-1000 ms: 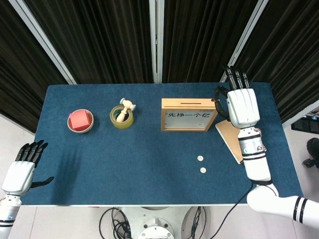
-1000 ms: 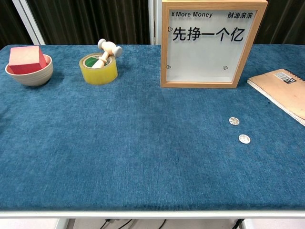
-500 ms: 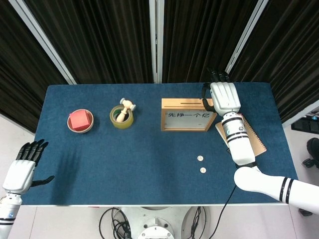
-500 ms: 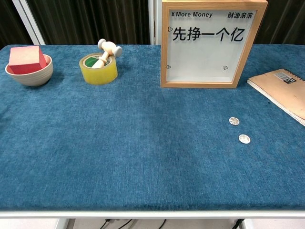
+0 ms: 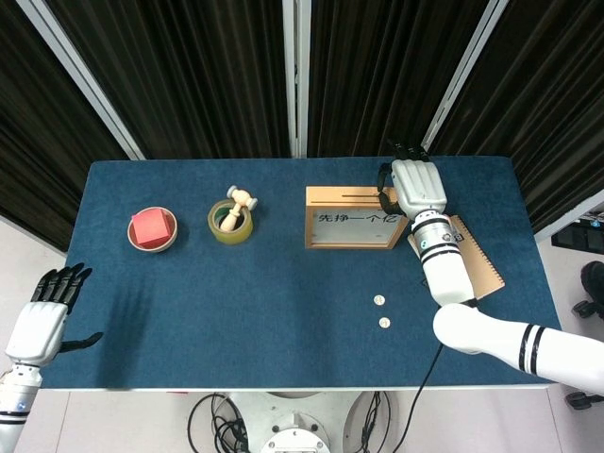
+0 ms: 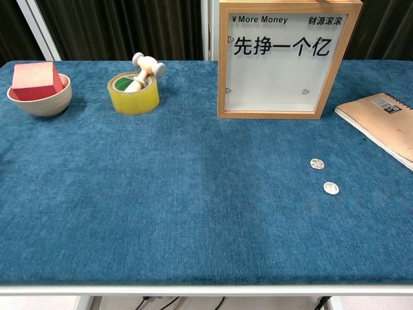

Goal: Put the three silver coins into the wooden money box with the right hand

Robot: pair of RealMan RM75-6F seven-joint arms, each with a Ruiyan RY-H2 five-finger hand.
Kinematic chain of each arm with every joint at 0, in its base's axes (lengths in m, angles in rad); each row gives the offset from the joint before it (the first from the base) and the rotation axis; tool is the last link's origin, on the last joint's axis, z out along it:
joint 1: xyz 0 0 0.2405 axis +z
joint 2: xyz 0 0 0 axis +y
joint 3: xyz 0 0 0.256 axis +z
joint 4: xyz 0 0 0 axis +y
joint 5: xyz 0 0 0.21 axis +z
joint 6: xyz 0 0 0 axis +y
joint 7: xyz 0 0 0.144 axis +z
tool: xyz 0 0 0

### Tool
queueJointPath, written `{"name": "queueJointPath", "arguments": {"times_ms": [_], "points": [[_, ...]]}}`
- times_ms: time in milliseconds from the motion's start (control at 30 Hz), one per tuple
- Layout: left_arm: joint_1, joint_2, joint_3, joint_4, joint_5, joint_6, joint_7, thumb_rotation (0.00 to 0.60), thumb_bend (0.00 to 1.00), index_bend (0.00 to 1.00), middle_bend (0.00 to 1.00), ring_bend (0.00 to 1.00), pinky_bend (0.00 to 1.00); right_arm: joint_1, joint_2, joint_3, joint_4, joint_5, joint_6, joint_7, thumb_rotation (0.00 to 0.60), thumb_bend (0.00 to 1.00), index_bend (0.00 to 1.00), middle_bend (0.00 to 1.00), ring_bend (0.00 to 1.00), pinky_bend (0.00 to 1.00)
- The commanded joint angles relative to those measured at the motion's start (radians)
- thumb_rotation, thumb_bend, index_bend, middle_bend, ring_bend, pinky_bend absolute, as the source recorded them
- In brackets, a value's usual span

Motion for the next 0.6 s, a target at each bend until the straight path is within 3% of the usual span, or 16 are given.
{"name": "queueJointPath", "arguments": {"times_ms": [33,500,600], "points": [[0.001,0.0,-0.001,0.002,-0.002,0.002,-0.004,0.549,0.03,0.01,0.0,0.0,0.0,0.012,-0.01,-0.015,0.011,0.001,0.001,0.008,0.6,0.44,0.75,0.03,0.0,0.0],[0.006,0.005,-0.003,0.019,-0.008,0.007,-0.028,0.546,0.03,0.01,0.0,0.0,0.0,0.052,-0.035,-0.054,0.041,0.003,0.013,0.035,0.6,0.44,0.74,0.04,0.0,0.0],[0.006,0.003,-0.003,0.022,-0.007,0.008,-0.031,0.547,0.03,0.01,0.0,0.0,0.0,0.056,-0.033,-0.063,0.041,0.009,0.008,0.037,0.6,0.44,0.69,0.03,0.0,0.0]]}}
